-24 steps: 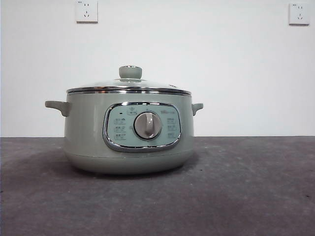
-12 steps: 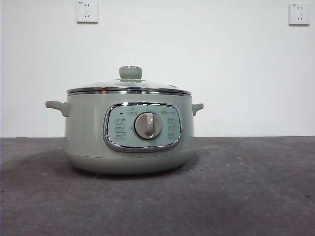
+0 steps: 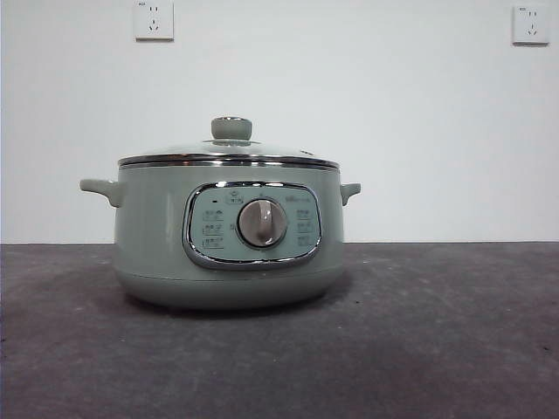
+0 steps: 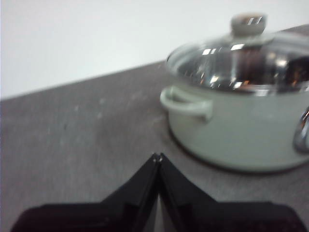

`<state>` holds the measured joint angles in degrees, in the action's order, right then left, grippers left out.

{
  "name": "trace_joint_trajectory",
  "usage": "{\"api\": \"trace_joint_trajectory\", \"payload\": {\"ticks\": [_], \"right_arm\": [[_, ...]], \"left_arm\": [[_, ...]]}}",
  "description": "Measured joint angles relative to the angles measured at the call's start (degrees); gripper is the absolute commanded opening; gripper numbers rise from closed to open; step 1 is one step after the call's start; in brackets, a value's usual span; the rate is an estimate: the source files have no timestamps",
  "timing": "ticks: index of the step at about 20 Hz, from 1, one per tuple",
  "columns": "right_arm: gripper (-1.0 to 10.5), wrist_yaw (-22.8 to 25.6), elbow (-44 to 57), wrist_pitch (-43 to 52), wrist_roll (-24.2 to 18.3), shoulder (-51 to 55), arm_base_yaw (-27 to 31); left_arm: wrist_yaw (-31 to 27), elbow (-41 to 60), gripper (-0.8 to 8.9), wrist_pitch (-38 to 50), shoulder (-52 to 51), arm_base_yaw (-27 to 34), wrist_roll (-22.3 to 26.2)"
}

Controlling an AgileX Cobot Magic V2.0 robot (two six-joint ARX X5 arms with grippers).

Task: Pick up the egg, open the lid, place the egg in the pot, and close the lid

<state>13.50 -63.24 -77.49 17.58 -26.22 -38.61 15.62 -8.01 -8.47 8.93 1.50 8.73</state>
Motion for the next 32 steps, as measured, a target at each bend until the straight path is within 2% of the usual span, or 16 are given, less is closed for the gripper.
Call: {"api": "trace_joint_trajectory", "payload": {"ticks": [5, 10, 23, 24, 26, 27, 29, 32], "right_arm": [[0.0, 0.0, 0.0, 0.0, 0.0, 0.0, 0.0], [0.0, 0.0, 0.0, 0.0, 0.0, 0.0, 0.0], [0.0, 0.1, 0.0, 0.0, -0.1, 0.0, 0.0], [0.0, 1.4, 0.0, 0.2, -0.6, 0.0, 0.0], [0.0, 5.6, 0.3, 5.9, -1.3, 0.0, 1.8], [0.0, 5.7, 1.0, 10.9, -2.3, 0.1, 3.9], [0.0, 2.1, 4.9, 21.4, -6.0, 1.8, 9.8], [0.0, -7.9, 17.1, 37.4, -11.7, 7.9, 20.2]], "left_arm": [[-2.0, 6.7, -0.03, -0.2, -8.6, 0.0, -3.7], [-1.9, 7.0, -0.03, -0.5, -8.5, 0.0, -6.3], [-1.9, 7.0, -0.03, -0.5, -5.2, 0.0, -6.5], [-1.9, 7.0, -0.03, -0.5, -5.0, 0.0, -6.5], [-1.9, 7.0, -0.03, -0.5, -4.8, 0.0, -6.5], [-1.9, 7.0, -0.03, -0.5, -4.7, 0.0, -6.5], [-1.9, 7.0, -0.03, -0.5, -4.6, 0.0, -6.5], [-1.9, 7.0, -0.03, -0.5, -4.5, 0.0, -6.5]]}}
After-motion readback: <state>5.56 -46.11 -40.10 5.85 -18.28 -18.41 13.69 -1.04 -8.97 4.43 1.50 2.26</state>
